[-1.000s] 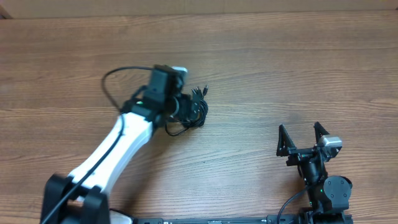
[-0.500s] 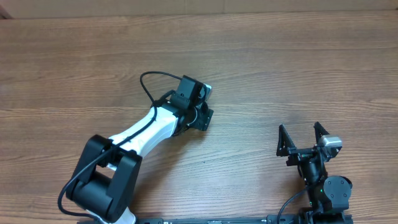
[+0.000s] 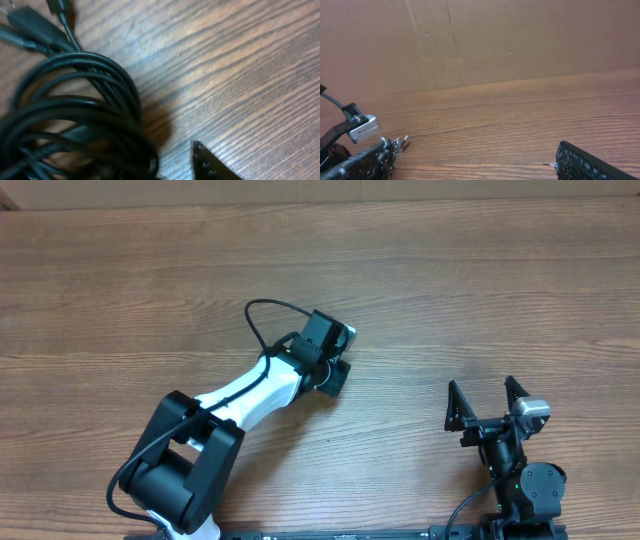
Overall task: Untangle cables
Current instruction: 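Reach the left gripper forward and grasp the black cable bundle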
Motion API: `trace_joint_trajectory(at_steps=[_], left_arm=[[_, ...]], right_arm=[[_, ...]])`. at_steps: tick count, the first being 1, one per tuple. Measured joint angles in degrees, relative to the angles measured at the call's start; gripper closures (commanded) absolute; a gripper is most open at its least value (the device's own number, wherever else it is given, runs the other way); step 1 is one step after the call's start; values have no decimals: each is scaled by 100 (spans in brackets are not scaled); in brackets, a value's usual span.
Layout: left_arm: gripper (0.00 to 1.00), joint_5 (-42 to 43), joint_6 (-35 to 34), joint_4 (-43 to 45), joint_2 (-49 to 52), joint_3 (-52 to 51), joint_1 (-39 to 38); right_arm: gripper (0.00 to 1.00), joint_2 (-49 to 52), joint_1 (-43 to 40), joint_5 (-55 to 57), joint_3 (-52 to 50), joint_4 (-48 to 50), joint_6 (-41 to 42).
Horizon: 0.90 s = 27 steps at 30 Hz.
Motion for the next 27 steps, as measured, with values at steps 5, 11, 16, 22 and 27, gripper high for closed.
trace_joint_trajectory(at_steps=[5, 11, 16, 22, 27], left_arm=[[96, -184, 7, 116, 0, 0, -26], [96, -280, 0, -17, 0, 157, -24], [96, -278, 2, -599, 0, 588, -24], [96, 76, 0, -1928, -2, 1449, -20], [96, 909, 2, -2566, -11, 2103, 105]], right_arm=[[0, 0, 0, 0, 0, -4, 0], [0, 0, 0, 0, 0, 2, -2], [0, 0, 0, 0, 0, 0, -2], [0, 0, 0, 0, 0, -2, -2], [0, 0, 0, 0, 0, 2, -2]])
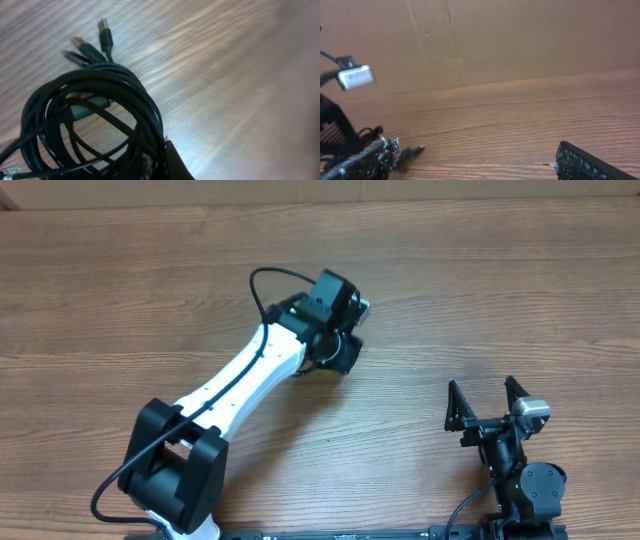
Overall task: Untangle cables
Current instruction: 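Reach the left gripper forward and grasp the black cable bundle, then lift the bundle with the left gripper toward the approaching right gripper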
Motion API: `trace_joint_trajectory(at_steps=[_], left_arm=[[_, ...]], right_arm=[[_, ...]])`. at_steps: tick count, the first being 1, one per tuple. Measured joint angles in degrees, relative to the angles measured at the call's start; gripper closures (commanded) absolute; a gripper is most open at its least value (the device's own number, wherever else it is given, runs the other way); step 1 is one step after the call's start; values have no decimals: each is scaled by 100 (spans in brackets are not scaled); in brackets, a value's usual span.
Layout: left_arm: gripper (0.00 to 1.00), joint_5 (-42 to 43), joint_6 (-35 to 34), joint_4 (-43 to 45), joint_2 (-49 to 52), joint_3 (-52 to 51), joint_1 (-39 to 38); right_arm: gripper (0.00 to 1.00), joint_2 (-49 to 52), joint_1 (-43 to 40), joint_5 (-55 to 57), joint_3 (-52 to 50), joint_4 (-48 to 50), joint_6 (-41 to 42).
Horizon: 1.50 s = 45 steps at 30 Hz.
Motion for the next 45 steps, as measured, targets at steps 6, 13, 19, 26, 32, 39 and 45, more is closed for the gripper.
trace_joint_trajectory(at_steps=[6, 13, 19, 26, 32, 39, 45], left_arm=[[96, 1803, 212, -120, -7, 203, 540], [96, 3388, 413, -133, -7, 205, 1298], [96, 4089, 494, -138, -7, 205, 1419], [96, 4570, 651, -133, -7, 205, 1408], [96, 4913, 835, -138, -7, 208, 1362], [96, 5007, 896, -116, -7, 210, 1292], [96, 5069, 896, 151, -7, 210, 1110]], right_arm=[[0, 0, 2, -74, 0, 0, 212], [0, 116, 0, -199, 39, -439, 734], [0, 734, 0, -219, 680, -1655, 844], [0, 1967, 0, -616, 1832, -2273, 863], [0, 3364, 0, -1471, 2691, -2498, 874], [0, 4339, 0, -3224, 2962, -824, 1377], [17, 5082, 0, -3659, 2983, -374, 2739]])
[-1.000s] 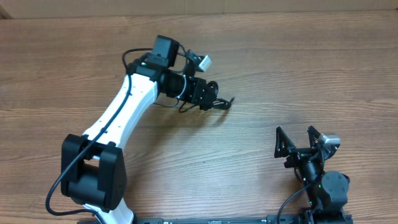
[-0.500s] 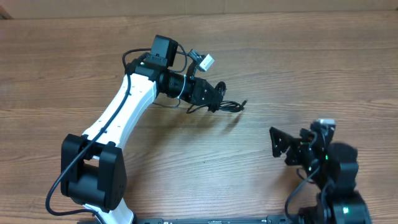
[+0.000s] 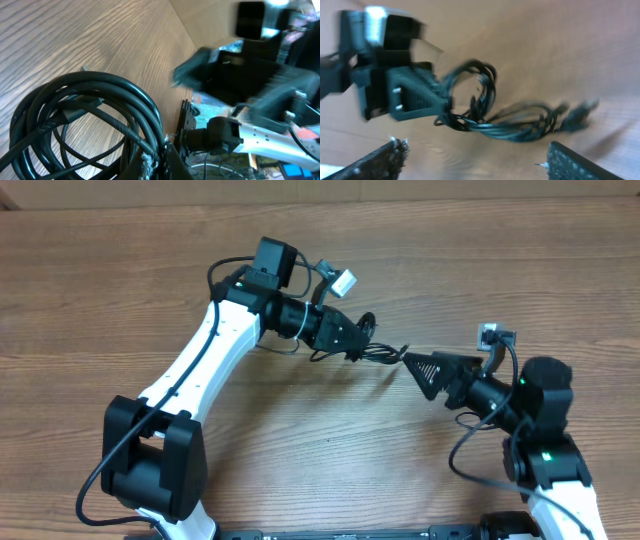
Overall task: Untangle cables
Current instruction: 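Lift the bundle with the left gripper toward the approaching right gripper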
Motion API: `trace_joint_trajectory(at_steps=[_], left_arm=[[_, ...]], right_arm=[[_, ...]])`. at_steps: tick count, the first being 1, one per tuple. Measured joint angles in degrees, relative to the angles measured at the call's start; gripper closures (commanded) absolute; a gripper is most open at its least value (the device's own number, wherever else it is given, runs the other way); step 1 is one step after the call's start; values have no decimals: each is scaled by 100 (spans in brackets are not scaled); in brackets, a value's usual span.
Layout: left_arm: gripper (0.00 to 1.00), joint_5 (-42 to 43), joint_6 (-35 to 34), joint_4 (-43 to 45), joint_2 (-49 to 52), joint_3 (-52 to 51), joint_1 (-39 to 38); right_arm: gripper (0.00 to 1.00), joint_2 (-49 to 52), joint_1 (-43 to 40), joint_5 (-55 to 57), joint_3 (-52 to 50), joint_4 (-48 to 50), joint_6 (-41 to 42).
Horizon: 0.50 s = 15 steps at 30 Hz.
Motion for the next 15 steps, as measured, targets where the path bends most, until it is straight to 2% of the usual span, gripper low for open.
trace_joint_trajectory(at_steps=[2, 9, 15], left_arm=[[96, 28, -4, 96, 0, 0, -76], [96, 70, -24, 337, 0, 0, -229], [96, 68, -24, 409, 0, 0, -361]], right_arm=[[20, 293, 2, -52, 0, -2, 575], [20, 1233, 2, -525, 0, 37, 2739], [25, 1453, 2, -855, 0, 146, 3657]])
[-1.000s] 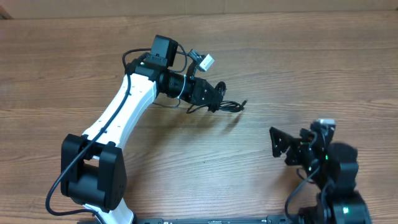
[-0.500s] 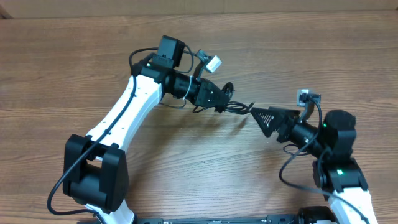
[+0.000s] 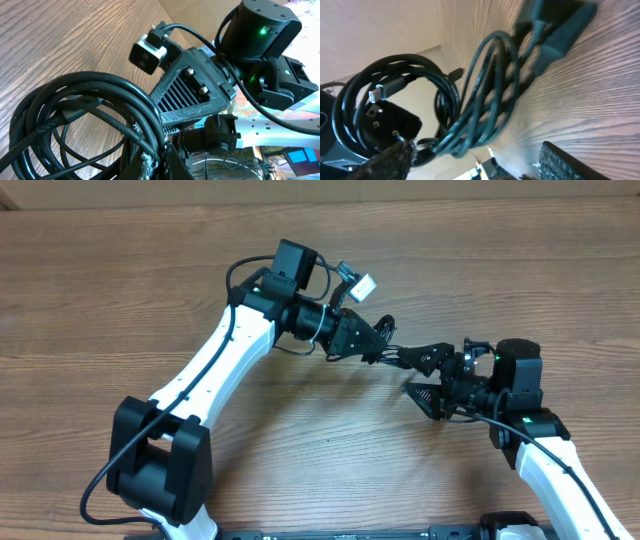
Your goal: Untangle cables
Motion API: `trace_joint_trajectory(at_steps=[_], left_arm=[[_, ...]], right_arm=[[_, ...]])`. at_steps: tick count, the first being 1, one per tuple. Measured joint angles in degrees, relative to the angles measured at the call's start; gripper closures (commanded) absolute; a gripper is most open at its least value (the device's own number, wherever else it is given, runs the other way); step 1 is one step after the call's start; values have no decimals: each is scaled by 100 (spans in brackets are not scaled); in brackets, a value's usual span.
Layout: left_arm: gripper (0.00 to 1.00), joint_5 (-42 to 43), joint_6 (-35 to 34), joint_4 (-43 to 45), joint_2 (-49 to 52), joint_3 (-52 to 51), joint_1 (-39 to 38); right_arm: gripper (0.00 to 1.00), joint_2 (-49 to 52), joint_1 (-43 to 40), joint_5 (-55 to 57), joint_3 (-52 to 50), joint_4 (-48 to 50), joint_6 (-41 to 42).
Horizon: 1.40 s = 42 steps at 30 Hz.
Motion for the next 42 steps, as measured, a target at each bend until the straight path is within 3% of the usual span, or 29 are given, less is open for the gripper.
trace_joint_trajectory(at_steps=[3, 10, 17, 21, 32, 42], left_arm=[[96, 0, 0, 0, 0, 0, -74], [96, 2, -26, 0, 0, 0, -160], [96, -2, -39, -87, 0, 0, -157], [96, -2, -39, -131, 0, 0, -157], [96, -708, -39, -907, 0, 2, -26], [96, -1744, -15, -1805, 0, 7, 892]], right_arm=[[32, -2, 0, -24, 0, 76, 195], [63, -2, -2, 50, 0, 96, 483], [78, -2, 0, 212, 0, -50, 529], [96, -2, 0, 424, 2, -302, 527], [96, -2, 0, 1342, 17, -1036, 168], [96, -2, 92, 2079, 22, -1097, -173]])
